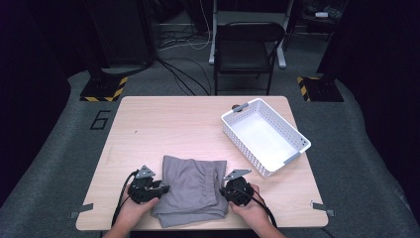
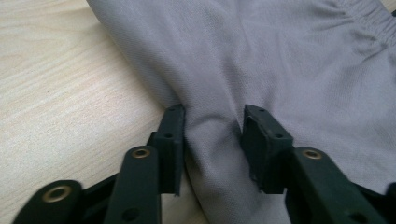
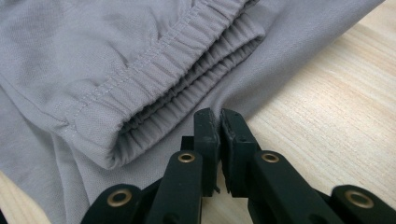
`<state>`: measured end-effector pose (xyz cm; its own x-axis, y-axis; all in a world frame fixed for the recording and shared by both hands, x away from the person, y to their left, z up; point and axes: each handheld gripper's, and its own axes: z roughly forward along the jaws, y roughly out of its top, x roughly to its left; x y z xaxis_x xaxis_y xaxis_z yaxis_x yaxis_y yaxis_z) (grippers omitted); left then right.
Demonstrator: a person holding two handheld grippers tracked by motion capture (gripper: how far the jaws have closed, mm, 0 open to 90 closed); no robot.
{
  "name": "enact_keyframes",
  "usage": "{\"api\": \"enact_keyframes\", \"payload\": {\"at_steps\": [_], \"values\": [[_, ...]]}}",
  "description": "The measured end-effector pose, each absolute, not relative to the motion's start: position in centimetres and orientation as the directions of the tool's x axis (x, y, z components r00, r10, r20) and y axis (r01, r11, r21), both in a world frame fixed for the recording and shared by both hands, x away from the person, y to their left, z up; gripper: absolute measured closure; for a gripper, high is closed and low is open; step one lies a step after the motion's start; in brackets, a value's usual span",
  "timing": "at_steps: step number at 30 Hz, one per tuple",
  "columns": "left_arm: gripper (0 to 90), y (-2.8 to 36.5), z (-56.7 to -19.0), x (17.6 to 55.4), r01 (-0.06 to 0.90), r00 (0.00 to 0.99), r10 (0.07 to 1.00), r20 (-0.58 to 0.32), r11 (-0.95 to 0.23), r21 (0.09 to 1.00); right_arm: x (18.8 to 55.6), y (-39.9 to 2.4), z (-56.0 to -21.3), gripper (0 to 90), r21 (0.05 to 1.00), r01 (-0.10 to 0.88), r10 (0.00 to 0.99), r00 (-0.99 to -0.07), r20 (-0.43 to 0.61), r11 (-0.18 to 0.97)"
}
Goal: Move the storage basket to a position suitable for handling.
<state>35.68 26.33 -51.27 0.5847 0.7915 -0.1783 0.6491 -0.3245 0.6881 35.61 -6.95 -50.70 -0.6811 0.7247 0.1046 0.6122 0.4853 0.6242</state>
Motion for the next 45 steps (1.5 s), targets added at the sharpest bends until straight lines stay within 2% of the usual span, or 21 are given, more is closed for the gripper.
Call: {"api": "enact_keyframes", "payload": {"at_steps": [3, 4, 11, 13, 16, 17, 20, 22, 26, 29, 31, 32, 33, 36, 40, 45], "values": [[68.3, 25.9, -51.1, 35.5, 0.659, 0.575, 0.797, -0.185, -0.316, 0.683, 35.6, -7.2, -50.6, 86.2, 0.62, 0.608, 0.713, -0.693, 0.109, 0.496], [70.7, 25.6, -51.0, 35.4, 0.648, 0.595, 0.787, -0.163, -0.35, 0.677, 35.5, -7.4, -50.4, 86.4, 0.617, 0.616, 0.716, -0.688, 0.118, 0.49], [71.5, 24.9, -51.0, 35.1, 0.652, 0.602, 0.778, -0.181, -0.348, 0.674, 35.0, -8.3, -49.9, 86.7, 0.605, 0.627, 0.721, -0.682, 0.122, 0.491], [67.7, 24.9, -51.0, 35.2, 0.653, 0.597, 0.781, -0.184, -0.34, 0.677, 35.1, -8.6, -49.9, 84.9, 0.598, 0.63, 0.711, -0.69, 0.137, 0.496], [58.6, 25.6, -50.7, 35.4, 0.664, 0.579, 0.788, -0.207, -0.309, 0.681, 35.2, -9.0, -49.4, 73.2, 0.626, 0.63, 0.734, -0.667, 0.132, 0.46], [56.6, 25.6, -50.7, 35.4, 0.664, 0.579, 0.788, -0.207, -0.309, 0.681, 35.2, -9.0, -49.4, 73.2, 0.626, 0.63, 0.734, -0.667, 0.132, 0.46], [51.9, 26.9, -50.2, 35.3, 0.676, 0.543, 0.808, -0.229, -0.259, 0.689, 35.6, -10.1, -48.3, 67.2, 0.655, 0.647, 0.765, -0.624, 0.161, 0.39], [51.1, 27.2, -50.2, 35.3, 0.677, 0.532, 0.815, -0.228, -0.248, 0.693, 35.7, -10.5, -48.1, 65.2, 0.666, 0.641, 0.771, -0.618, 0.154, 0.381], [46.6, 28.0, -50.2, 35.4, 0.68, 0.493, 0.837, -0.237, -0.201, 0.705, 36.8, -13.0, -46.5, 57.3, 0.693, 0.661, 0.831, -0.533, 0.161, 0.289], [46.1, 28.2, -50.3, 35.5, 0.686, 0.497, 0.835, -0.235, -0.212, 0.696, 37.3, -13.9, -45.8, 55.3, 0.71, 0.65, 0.846, -0.513, 0.148, 0.27], [46.1, 28.1, -50.4, 35.6, 0.685, 0.496, 0.837, -0.232, -0.213, 0.697, 37.5, -14.0, -45.5, 55.1, 0.715, 0.645, 0.85, -0.508, 0.138, 0.27], [45.9, 28.1, -50.5, 35.6, 0.683, 0.491, 0.841, -0.229, -0.207, 0.701, 38.1, -14.1, -44.9, 63.0, 0.727, 0.625, 0.852, -0.512, 0.106, 0.285], [45.9, 28.1, -50.4, 35.6, 0.688, 0.497, 0.837, -0.23, -0.218, 0.692, 38.3, -14.0, -44.6, 65.0, 0.725, 0.626, 0.853, -0.511, 0.104, 0.287], [45.9, 28.2, -50.5, 35.7, 0.689, 0.501, 0.835, -0.229, -0.224, 0.689, 39.2, -14.1, -44.1, 65.1, 0.738, 0.599, 0.849, -0.523, 0.067, 0.311], [45.8, 28.3, -50.7, 35.8, 0.694, 0.495, 0.835, -0.24, -0.213, 0.688, 41.6, -14.2, -43.4, 63.6, 0.726, 0.616, 0.867, -0.495, 0.056, 0.305], [45.8, 28.5, -50.8, 35.7, 0.704, 0.495, 0.832, -0.249, -0.217, 0.676, 43.8, -14.0, -43.3, 67.8, 0.71, 0.62, 0.871, -0.491, 0.018, 0.335]]}}
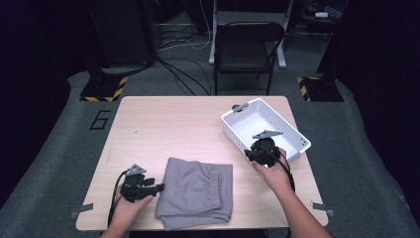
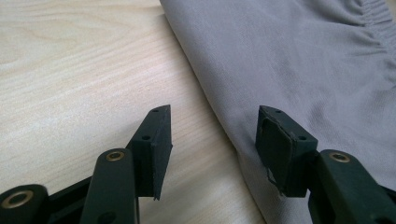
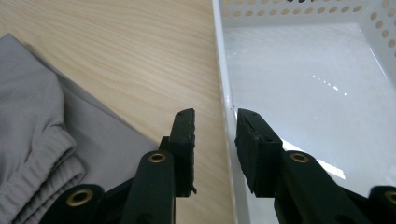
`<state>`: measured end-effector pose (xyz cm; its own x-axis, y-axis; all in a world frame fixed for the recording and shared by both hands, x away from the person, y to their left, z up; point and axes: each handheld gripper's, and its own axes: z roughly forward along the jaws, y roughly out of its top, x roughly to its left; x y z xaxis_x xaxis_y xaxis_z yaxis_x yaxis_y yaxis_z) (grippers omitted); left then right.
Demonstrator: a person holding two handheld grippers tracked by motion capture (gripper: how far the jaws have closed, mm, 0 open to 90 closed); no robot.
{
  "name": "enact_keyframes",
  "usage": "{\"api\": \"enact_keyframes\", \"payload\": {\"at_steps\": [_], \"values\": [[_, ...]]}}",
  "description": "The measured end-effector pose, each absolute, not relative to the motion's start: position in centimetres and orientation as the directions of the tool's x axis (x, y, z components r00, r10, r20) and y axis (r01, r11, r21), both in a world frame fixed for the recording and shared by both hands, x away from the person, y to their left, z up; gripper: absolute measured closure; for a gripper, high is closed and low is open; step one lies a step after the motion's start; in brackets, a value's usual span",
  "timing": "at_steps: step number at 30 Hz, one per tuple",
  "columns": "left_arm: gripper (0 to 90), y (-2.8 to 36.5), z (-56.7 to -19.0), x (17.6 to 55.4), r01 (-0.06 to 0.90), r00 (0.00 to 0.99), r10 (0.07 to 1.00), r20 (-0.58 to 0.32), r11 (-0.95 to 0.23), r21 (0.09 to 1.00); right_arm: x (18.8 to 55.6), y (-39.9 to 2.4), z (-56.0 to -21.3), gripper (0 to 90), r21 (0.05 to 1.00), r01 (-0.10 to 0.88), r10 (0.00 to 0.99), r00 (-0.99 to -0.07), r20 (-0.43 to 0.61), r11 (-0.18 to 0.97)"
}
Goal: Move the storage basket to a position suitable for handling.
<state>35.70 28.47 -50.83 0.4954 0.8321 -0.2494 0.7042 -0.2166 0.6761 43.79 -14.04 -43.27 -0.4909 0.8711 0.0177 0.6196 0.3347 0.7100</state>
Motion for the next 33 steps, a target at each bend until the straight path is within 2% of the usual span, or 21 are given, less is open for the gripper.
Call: {"api": "enact_keyframes", "payload": {"at_steps": [4, 5, 8, 16, 18, 23, 33], "values": [[45.6, 28.9, -50.9, 35.6, 0.704, 0.503, 0.829, -0.245, -0.228, 0.673, 44.9, -13.8, -43.4, 68.1, 0.713, 0.607, 0.865, -0.502, 0.001, 0.351], [45.6, 28.8, -51.1, 35.4, 0.703, 0.477, 0.842, -0.252, -0.193, 0.685, 45.6, -13.8, -43.5, 68.4, 0.713, 0.603, 0.858, -0.514, 0.003, 0.358], [45.8, 29.0, -51.2, 35.2, 0.707, 0.467, 0.848, -0.25, -0.189, 0.681, 46.4, -13.7, -43.8, 70.1, 0.699, 0.609, 0.857, -0.516, -0.01, 0.375], [45.9, 29.4, -51.4, 34.9, 0.723, 0.447, 0.858, -0.255, -0.179, 0.667, 48.0, -13.4, -44.6, 77.3, 0.663, 0.629, 0.825, -0.564, 0.029, 0.407], [45.9, 29.4, -51.5, 34.8, 0.723, 0.448, 0.857, -0.254, -0.18, 0.667, 48.3, -13.5, -44.8, 82.2, 0.662, 0.62, 0.819, -0.573, 0.016, 0.421], [45.9, 29.5, -51.6, 34.7, 0.721, 0.448, 0.857, -0.254, -0.179, 0.669, 48.6, -13.6, -44.8, 82.9, 0.653, 0.626, 0.811, -0.584, 0.03, 0.426], [45.9, 29.7, -51.6, 34.8, 0.725, 0.44, 0.858, -0.264, -0.166, 0.668, 48.0, -11.4, -44.8, 83.8, 0.653, 0.562, 0.722, -0.691, 0.033, 0.508]]}}
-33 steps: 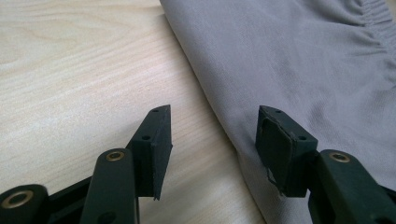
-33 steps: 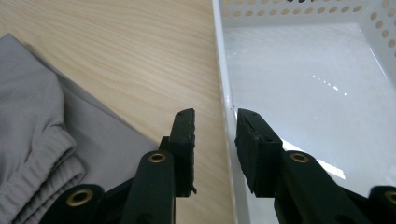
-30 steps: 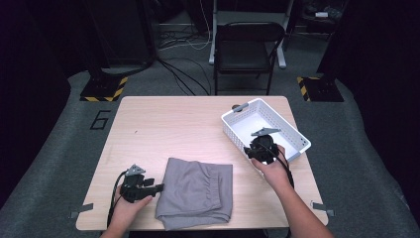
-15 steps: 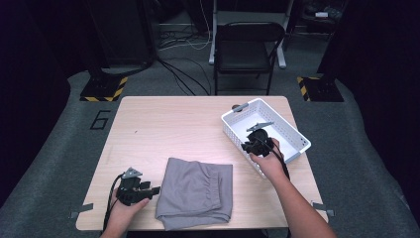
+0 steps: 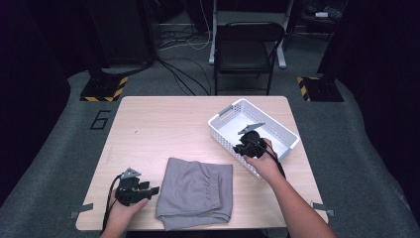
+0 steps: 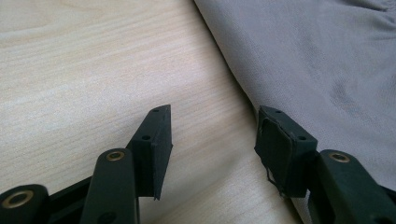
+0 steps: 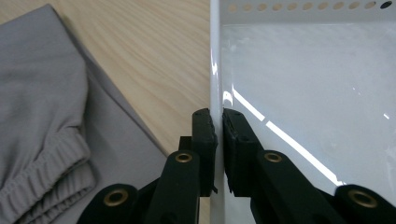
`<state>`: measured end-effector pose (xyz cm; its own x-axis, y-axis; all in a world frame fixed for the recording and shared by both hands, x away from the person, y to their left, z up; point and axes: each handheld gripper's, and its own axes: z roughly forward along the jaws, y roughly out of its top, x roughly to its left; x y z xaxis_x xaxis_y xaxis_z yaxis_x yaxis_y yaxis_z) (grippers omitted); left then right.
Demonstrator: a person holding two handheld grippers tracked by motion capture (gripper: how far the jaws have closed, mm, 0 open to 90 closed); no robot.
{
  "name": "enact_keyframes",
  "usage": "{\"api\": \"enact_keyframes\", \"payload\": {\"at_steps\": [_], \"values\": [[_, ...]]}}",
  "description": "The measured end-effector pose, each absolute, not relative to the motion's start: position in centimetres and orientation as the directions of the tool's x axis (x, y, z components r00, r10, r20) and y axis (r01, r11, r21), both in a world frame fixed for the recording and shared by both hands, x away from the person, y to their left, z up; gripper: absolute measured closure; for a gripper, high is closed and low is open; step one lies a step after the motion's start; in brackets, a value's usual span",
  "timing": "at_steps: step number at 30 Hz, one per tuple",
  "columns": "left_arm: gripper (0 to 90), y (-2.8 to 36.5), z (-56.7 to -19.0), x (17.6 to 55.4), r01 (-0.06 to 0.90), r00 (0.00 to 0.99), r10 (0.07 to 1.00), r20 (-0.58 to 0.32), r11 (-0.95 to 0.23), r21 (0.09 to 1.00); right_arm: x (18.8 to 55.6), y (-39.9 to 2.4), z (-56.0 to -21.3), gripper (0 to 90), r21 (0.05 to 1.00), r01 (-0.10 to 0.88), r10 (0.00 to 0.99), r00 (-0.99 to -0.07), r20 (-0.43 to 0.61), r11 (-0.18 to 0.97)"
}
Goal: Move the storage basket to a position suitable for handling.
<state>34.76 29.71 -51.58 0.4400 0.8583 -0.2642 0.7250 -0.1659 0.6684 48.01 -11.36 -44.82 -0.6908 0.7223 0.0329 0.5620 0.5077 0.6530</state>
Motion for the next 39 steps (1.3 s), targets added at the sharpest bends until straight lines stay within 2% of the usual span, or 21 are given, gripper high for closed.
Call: {"api": "enact_keyframes", "payload": {"at_steps": [9, 12, 13, 14, 15, 16, 17, 18, 20, 22, 25, 26, 33, 36, 39], "values": [[45.7, 29.8, -51.6, 34.8, 0.726, 0.435, 0.86, -0.268, -0.158, 0.669, 46.8, -9.8, -44.7, 81.7, 0.636, 0.541, 0.676, -0.736, 0.041, 0.551], [45.4, 29.9, -51.6, 34.9, 0.724, 0.439, 0.859, -0.263, -0.165, 0.67, 46.5, -10.0, -44.4, 70.3, 0.642, 0.554, 0.685, -0.726, 0.06, 0.53], [45.4, 29.9, -51.6, 34.9, 0.724, 0.439, 0.859, -0.263, -0.165, 0.67, 46.5, -10.0, -44.4, 70.3, 0.642, 0.554, 0.685, -0.726, 0.06, 0.53], [45.2, 29.9, -51.6, 35.0, 0.722, 0.441, 0.859, -0.26, -0.168, 0.671, 46.2, -10.5, -43.8, 63.5, 0.651, 0.561, 0.698, -0.713, 0.065, 0.512], [45.2, 29.9, -51.6, 35.1, 0.722, 0.44, 0.859, -0.261, -0.166, 0.672, 46.2, -10.5, -43.8, 63.5, 0.651, 0.561, 0.698, -0.713, 0.065, 0.512], [45.0, 29.7, -51.6, 35.1, 0.73, 0.428, 0.86, -0.278, -0.148, 0.667, 45.8, -11.0, -43.3, 59.1, 0.657, 0.57, 0.719, -0.692, 0.059, 0.494], [44.9, 29.7, -51.6, 35.1, 0.73, 0.428, 0.86, -0.278, -0.148, 0.667, 45.8, -11.0, -43.3, 59.1, 0.657, 0.57, 0.719, -0.692, 0.059, 0.494], [44.8, 29.7, -51.6, 35.2, 0.731, 0.426, 0.861, -0.278, -0.147, 0.666, 45.5, -11.6, -42.9, 54.2, 0.668, 0.586, 0.749, -0.66, 0.065, 0.458], [44.7, 29.7, -51.6, 35.3, 0.73, 0.428, 0.861, -0.275, -0.15, 0.666, 45.4, -12.0, -42.8, 53.1, 0.67, 0.588, 0.755, -0.652, 0.062, 0.453], [43.9, 29.6, -51.6, 35.5, 0.725, 0.437, 0.861, -0.26, -0.165, 0.669, 44.8, -13.4, -42.5, 50.2, 0.678, 0.618, 0.805, -0.589, 0.064, 0.398], [42.7, 29.4, -51.6, 35.7, 0.72, 0.44, 0.862, -0.251, -0.172, 0.672, 44.5, -14.3, -42.5, 47.5, 0.677, 0.623, 0.827, -0.561, 0.036, 0.393], [42.3, 29.4, -51.5, 35.8, 0.726, 0.438, 0.862, -0.255, -0.171, 0.666, 44.1, -15.2, -42.6, 44.6, 0.67, 0.645, 0.857, -0.515, 0.027, 0.367], [39.7, 29.4, -51.6, 36.5, 0.703, 0.434, 0.879, -0.198, -0.193, 0.684, 42.6, -18.0, -42.7, 40.7, 0.673, 0.675, 0.909, -0.416, 0.009, 0.302], [38.9, 29.5, -51.6, 36.8, 0.699, 0.439, 0.878, -0.193, -0.199, 0.687, 41.8, -19.4, -42.8, 38.5, 0.67, 0.693, 0.937, -0.349, -0.014, 0.268], [38.5, 29.5, -51.7, 36.9, 0.694, 0.444, 0.875, -0.191, -0.201, 0.691, 41.7, -20.0, -43.0, 37.6, 0.666, 0.705, 0.947, -0.322, -0.009, 0.246]]}}
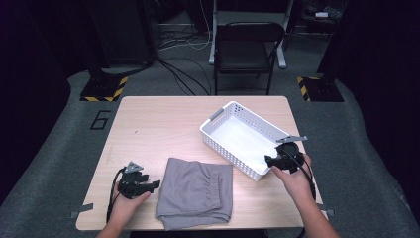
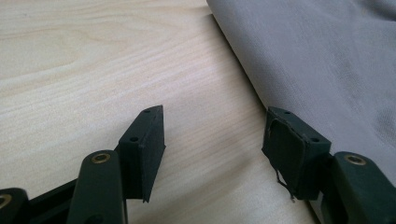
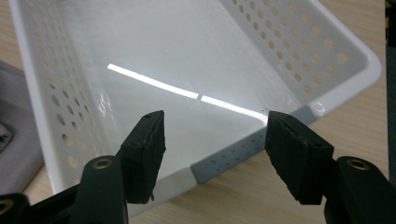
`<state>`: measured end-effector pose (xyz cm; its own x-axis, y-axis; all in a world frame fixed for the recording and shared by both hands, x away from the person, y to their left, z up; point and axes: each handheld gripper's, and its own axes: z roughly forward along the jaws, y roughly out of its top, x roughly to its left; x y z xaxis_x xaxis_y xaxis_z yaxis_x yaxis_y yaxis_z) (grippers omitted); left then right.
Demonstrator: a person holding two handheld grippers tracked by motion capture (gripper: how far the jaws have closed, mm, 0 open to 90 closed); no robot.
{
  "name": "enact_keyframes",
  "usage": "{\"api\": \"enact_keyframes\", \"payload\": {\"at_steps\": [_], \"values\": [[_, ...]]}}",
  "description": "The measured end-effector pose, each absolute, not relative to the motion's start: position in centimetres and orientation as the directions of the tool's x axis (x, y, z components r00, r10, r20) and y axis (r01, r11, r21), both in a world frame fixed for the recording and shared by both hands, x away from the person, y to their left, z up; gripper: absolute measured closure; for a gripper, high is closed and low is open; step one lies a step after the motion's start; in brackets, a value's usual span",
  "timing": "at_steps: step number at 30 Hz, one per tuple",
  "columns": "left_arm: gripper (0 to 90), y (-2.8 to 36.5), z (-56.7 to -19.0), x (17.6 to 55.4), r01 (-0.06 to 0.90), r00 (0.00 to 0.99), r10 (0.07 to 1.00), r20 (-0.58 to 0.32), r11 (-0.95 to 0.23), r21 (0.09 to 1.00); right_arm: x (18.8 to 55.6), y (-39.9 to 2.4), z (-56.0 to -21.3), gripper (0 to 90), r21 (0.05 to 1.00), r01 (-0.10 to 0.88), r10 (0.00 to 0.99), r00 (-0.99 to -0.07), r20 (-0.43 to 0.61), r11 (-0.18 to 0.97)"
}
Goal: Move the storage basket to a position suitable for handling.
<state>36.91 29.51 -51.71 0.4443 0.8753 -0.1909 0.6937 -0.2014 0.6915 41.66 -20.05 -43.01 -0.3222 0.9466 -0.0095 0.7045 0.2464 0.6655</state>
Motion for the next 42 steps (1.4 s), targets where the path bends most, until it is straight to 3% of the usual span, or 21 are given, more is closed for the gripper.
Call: {"api": "enact_keyframes", "payload": {"at_steps": [8, 26, 32, 42], "values": [[38.2, 29.5, -51.7, 37.0, 0.688, 0.46, 0.87, -0.174, -0.226, 0.69, 41.6, -21.0, -43.9, 31.7, 0.647, 0.741, 0.963, -0.268, 0.039, 0.18], [38.2, 29.5, -51.8, 36.9, 0.677, 0.463, 0.871, -0.165, -0.227, 0.7, 42.5, -20.9, -44.8, 27.8, 0.614, 0.781, 0.974, -0.21, 0.087, 0.114], [38.2, 29.5, -51.8, 36.9, 0.676, 0.463, 0.871, -0.167, -0.225, 0.701, 43.4, -20.7, -44.7, 32.4, 0.604, 0.788, 0.977, -0.2, 0.071, 0.117], [38.2, 29.5, -51.8, 36.9, 0.677, 0.462, 0.871, -0.164, -0.227, 0.701, 46.1, -19.8, -44.2, 47.2, 0.597, 0.789, 0.977, -0.211, 0.041, 0.146]]}}
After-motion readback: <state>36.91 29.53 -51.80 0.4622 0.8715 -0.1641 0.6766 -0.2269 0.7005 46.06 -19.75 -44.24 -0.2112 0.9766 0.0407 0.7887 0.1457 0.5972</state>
